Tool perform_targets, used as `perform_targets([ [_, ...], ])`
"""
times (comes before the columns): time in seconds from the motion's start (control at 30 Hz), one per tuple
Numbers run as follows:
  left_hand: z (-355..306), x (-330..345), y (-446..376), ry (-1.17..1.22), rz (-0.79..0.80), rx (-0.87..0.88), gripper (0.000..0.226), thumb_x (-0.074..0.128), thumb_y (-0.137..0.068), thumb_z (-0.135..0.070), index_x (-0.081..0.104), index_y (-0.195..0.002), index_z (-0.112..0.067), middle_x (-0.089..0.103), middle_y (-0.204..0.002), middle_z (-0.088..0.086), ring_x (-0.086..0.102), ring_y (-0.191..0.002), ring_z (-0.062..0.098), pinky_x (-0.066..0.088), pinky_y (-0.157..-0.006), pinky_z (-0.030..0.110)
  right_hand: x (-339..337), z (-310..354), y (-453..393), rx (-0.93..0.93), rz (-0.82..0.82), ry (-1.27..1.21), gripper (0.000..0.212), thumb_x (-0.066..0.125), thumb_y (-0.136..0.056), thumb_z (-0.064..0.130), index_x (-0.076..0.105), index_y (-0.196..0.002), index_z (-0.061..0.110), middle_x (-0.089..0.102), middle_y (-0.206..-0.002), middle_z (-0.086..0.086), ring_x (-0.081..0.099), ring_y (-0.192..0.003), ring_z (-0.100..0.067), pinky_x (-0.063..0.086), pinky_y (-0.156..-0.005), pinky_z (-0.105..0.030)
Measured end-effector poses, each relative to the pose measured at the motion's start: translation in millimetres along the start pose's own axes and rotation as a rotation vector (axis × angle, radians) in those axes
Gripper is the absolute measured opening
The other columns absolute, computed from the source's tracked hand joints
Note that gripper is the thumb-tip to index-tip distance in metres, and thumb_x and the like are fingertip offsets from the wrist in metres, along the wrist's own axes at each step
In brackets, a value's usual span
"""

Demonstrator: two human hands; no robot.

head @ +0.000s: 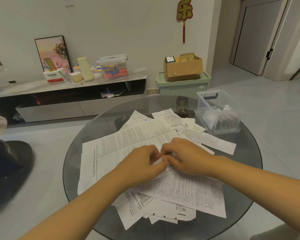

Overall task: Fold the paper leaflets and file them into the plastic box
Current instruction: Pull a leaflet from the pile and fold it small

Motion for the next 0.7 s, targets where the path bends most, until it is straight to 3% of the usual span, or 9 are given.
perform_targets([
  [0.1, 7.7, -1.4, -2.9, -0.046, -0.033, -0.038, 0.018, 0.060, -0.089, -0.034, 0.058, -0.105, -0.024, 0.057, -0.096, -0.014, 0.052, -0.083, 0.001, 0.041, -0.073, 0.015, 6.1, 2.8, -9.1, 0.044, 0.011, -0.012, 0.013, 0.050, -0.094, 0.028, 0.057, -0.102, 0.020, 0.056, -0.096, 0.004, 0.045, -0.091, -0.011, 0.041, -0.079, -0.030],
  [0.17, 13.3, -0.1, -4.6, -0.054, -0.019, -0.077, 0.031, 0.063, -0.088, -0.026, 0.054, -0.118, -0.024, 0.055, -0.109, -0.010, 0.052, -0.091, 0.003, 0.044, -0.084, 0.018, 9.6, 1.0, -14.0, 0.076, 0.026, 0.016, 0.017, 0.056, -0.091, 0.030, 0.055, -0.107, 0.022, 0.053, -0.101, 0.005, 0.044, -0.097, -0.012, 0.041, -0.085, -0.030],
  [0.37, 15.8, -0.6, -5.6, -0.150, 0.008, -0.077, 0.044, 0.064, -0.088, -0.029, 0.050, -0.129, -0.023, 0.052, -0.120, -0.007, 0.050, -0.094, 0.004, 0.042, -0.087, 0.018, 12.3, -1.3, -18.7, 0.116, 0.195, 0.071, 0.034, 0.062, -0.088, 0.034, 0.053, -0.119, 0.025, 0.046, -0.110, 0.005, 0.039, -0.106, -0.013, 0.039, -0.096, -0.031],
  [0.6, 13.6, 7.5, -7.3, -0.208, 0.054, -0.071, 0.040, 0.065, -0.083, -0.045, 0.056, -0.118, -0.029, 0.047, -0.115, -0.008, 0.047, -0.106, 0.011, 0.041, -0.098, 0.032, 12.2, -5.8, -11.6, 0.176, 0.224, 0.023, 0.028, 0.067, -0.085, 0.033, 0.051, -0.104, 0.020, 0.048, -0.103, 0.005, 0.047, -0.093, -0.014, 0.042, -0.079, -0.026],
  [0.7, 10.1, 7.0, -10.2, -0.164, 0.017, -0.085, 0.023, 0.068, -0.081, -0.042, 0.057, -0.099, -0.032, 0.051, -0.108, -0.010, 0.047, -0.103, 0.013, 0.043, -0.093, 0.032, 9.8, -2.1, -7.0, 0.158, 0.210, 0.036, 0.021, 0.063, -0.088, 0.032, 0.052, -0.100, 0.020, 0.046, -0.095, 0.006, 0.046, -0.085, -0.014, 0.037, -0.068, -0.025],
])
Point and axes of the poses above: each hand's wrist, its own y-axis away from the middle knuckle, its own x-axis out of the palm, z = x × y, the point moved 7 cm from there along -y, towards the middle knuckle
